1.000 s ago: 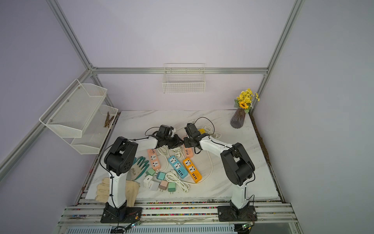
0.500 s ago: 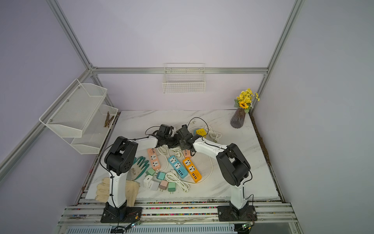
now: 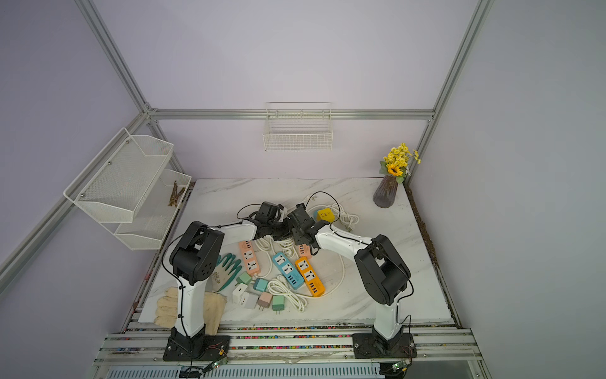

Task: Pull the plug off the socket
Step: Remove the plug from the socket, then place the plug at the center of the board.

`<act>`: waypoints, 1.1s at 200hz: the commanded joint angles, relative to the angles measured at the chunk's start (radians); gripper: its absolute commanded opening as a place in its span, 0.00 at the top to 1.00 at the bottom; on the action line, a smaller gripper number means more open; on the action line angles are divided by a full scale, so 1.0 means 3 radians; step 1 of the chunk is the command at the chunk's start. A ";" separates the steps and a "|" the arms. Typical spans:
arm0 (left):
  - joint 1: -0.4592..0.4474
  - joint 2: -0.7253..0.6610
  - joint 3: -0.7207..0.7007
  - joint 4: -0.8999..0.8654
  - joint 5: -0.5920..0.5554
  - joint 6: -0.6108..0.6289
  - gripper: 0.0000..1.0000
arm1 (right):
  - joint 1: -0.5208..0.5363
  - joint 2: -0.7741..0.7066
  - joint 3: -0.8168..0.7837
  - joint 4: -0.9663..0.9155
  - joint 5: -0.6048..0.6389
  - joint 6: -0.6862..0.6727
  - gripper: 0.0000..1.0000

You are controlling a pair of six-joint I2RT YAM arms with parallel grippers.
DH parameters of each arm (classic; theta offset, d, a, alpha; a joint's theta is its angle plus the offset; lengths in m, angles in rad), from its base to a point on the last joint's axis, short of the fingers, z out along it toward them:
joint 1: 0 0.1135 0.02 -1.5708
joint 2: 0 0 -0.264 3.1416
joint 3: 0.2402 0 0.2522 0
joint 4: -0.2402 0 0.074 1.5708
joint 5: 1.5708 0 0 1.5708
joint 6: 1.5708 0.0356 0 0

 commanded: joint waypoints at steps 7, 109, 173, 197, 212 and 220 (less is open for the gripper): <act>-0.0013 0.0293 -0.0196 -0.0648 -0.0595 0.0156 0.77 | -0.0124 -0.0295 -0.0036 0.0130 -0.0469 0.0094 0.76; -0.0018 0.0349 -0.0175 -0.0640 -0.0569 0.0228 0.77 | 0.0072 -0.0348 0.0234 -0.0179 0.0073 -0.0051 0.76; -0.0015 -0.0264 -0.0521 -0.0130 -0.0264 0.0573 0.64 | -0.0212 -0.1567 -0.0994 0.0650 -0.0626 -0.0109 0.75; -0.0015 -0.0696 -0.0865 0.0322 -0.0118 0.0761 0.49 | -0.0483 -0.1950 -0.1529 0.1192 -0.1337 0.0089 0.75; -0.0016 -0.0938 -0.1018 0.0504 -0.0065 0.0874 0.45 | -0.0663 -0.2084 -0.1805 0.1565 -0.1838 0.0281 0.75; -0.0017 -0.1053 -0.1104 0.0614 -0.0014 0.0943 0.44 | -0.0739 -0.2113 -0.1943 0.1755 -0.2083 0.0386 0.75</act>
